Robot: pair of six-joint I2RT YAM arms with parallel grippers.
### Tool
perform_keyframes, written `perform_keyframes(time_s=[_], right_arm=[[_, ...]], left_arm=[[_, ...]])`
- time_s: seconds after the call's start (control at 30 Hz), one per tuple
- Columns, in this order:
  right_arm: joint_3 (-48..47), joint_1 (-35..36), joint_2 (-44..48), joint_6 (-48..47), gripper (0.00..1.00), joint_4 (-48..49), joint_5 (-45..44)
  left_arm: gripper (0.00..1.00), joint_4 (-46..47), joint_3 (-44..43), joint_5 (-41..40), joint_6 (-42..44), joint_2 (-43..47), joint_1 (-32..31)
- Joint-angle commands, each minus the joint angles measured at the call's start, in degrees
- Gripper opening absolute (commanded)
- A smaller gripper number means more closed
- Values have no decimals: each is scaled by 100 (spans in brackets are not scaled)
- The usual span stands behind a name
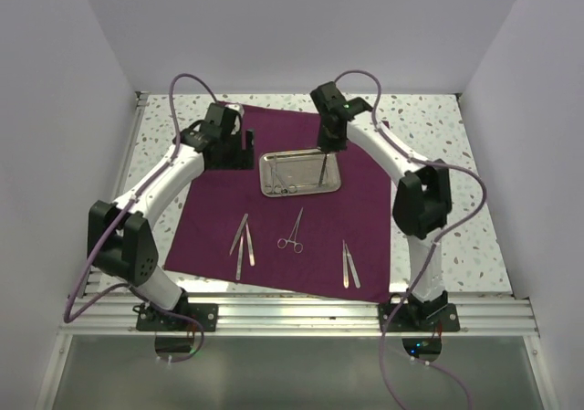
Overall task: Open and lay out the surgical kit
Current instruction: Pick up the medical item from the container, then place the medical item in the surgical kit.
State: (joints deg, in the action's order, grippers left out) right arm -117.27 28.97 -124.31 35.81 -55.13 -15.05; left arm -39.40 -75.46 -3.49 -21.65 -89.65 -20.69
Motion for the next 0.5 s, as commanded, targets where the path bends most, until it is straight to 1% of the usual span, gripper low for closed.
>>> perform_keyframes(time_s=[0.0, 0.03, 0.07, 0.17, 0.2, 0.23, 0.27, 0.3, 0.37, 0.47], right_arm=[[1253, 56, 1196, -320, 0, 449, 2], [1642, 65, 1486, -355, 0, 538, -7], [2395, 117, 1976, -390, 0, 617, -7], [3532, 301, 2734, -531, 0, 1012, 63], [4215, 354, 3189, -540, 0, 1161, 107], [4535, 416, 3377, -532, 0, 1250, 194], [5069, 547, 3587, -497, 0, 1303, 239], [5300, 618, 3920, -366, 0, 1330, 257], [5896, 802, 4247, -129, 0, 1435, 449], [6329, 1048, 4591, 66, 0, 1611, 573]], left_arm=[[79, 257, -521, 94, 73, -446, -93], [79, 257, -722, 68, 64, -570, -128], [79, 248, -811, 59, 56, -815, -207], [78, 318, -1137, 23, 3, -1133, -295], [77, 353, -1198, 23, -32, -1317, -313], [77, 371, -1321, -3, -41, -1406, -322], [77, 389, -1374, -12, -59, -1502, -348], [76, 415, -1418, -12, -76, -1668, -366], [76, 468, -1541, -29, -76, -1915, -427], [75, 547, -1638, -91, -85, -2196, -523]])
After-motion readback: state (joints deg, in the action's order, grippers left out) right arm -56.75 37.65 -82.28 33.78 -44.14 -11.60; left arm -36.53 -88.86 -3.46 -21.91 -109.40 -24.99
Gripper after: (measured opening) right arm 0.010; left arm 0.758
